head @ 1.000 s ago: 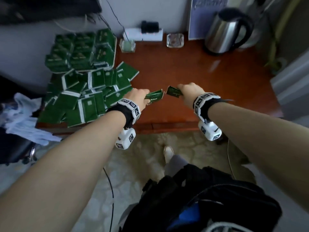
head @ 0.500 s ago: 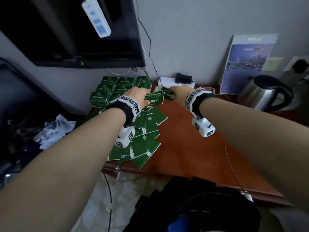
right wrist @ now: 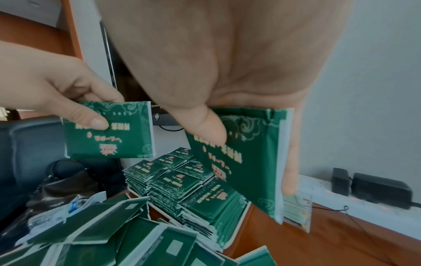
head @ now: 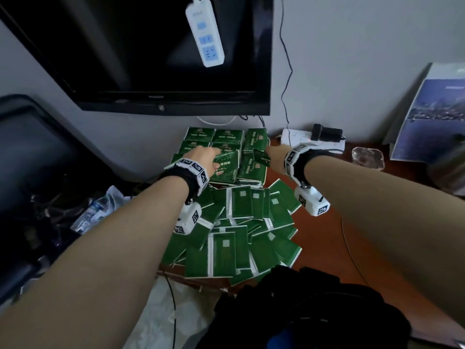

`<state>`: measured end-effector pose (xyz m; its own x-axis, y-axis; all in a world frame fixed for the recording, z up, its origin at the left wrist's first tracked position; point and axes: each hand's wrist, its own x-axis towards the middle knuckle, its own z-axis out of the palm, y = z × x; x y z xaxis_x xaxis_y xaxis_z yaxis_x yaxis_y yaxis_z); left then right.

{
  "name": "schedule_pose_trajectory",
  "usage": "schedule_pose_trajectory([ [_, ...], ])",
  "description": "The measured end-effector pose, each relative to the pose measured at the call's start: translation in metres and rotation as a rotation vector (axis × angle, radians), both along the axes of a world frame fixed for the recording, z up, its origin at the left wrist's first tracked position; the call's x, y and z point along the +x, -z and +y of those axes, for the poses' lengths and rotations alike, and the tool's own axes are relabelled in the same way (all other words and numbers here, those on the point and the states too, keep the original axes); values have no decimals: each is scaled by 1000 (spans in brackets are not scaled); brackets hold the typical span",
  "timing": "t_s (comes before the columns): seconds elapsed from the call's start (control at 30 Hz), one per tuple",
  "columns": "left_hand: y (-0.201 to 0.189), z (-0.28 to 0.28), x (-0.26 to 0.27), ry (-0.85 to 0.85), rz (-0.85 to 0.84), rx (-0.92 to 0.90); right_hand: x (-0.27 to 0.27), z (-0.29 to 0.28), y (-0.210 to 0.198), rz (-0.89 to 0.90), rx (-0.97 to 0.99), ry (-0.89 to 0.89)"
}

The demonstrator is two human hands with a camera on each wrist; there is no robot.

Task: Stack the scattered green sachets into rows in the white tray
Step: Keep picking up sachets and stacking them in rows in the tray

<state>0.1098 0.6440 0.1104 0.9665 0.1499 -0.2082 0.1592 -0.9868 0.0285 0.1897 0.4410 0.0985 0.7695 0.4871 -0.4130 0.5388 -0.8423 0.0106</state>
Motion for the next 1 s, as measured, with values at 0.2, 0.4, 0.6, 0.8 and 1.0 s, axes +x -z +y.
schedule_pose_trajectory([
  [0.2, 8, 91, 26, 72, -18, -16, 9, 79, 7, 19, -16, 57],
  [0.4, 36, 150, 52, 117, 9, -63, 16, 139, 28, -8, 63, 115],
  [0.6, 71, 190, 92, 135, -5, -103, 39, 169, 50, -49, 15, 113],
  [0.8, 104, 214, 148, 225, -61, -83, 82, 188, 71, -53, 85, 137],
  [1.0, 129, 219, 182, 378, -106, -25, 119, 199, 103, -113, 16, 61],
])
